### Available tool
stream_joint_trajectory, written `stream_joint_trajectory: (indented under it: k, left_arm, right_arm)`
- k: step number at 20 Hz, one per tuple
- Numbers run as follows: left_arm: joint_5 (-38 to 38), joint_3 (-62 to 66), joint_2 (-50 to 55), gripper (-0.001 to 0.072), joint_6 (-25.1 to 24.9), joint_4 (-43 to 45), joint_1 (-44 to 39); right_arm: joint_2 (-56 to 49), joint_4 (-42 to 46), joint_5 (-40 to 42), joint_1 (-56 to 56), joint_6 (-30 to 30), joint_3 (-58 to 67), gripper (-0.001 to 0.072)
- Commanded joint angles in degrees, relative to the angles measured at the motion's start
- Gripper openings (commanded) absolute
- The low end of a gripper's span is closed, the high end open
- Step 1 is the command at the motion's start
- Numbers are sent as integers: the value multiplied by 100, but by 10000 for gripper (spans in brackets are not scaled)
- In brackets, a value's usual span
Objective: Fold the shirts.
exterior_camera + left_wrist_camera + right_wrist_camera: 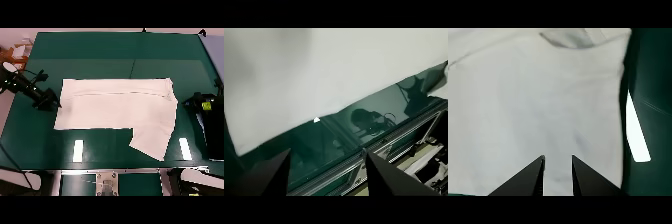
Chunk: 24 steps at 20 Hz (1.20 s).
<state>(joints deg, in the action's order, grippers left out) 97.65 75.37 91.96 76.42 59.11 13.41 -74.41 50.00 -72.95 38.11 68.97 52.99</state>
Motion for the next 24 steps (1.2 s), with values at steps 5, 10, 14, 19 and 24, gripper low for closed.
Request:
stream_joint_trajectory:
  k: [5, 10, 14, 19, 24]
  left_arm:
    - [-2500, -4164, -3519, 523, 409, 468, 2]
    - [-4745, -5628, -3742, 522, 111, -1394, -2]
    - [-5810, -5914, -3729, 520, -319, -2590, -2]
    - [-6177, -5963, -3729, 519, -619, -3460, -4]
    - [-5960, -6168, -3729, 519, -800, -3860, -4]
  right_arm:
    - [1816, 173, 654, 872, 308, -2076, 297]
    - [1867, 170, 588, 1056, 382, -2164, 302]
    - [1864, 173, 651, 1054, 420, -2463, 374]
    - [1864, 173, 717, 1054, 437, -3307, 511]
    - [1862, 149, 691, 1051, 605, -3713, 511]
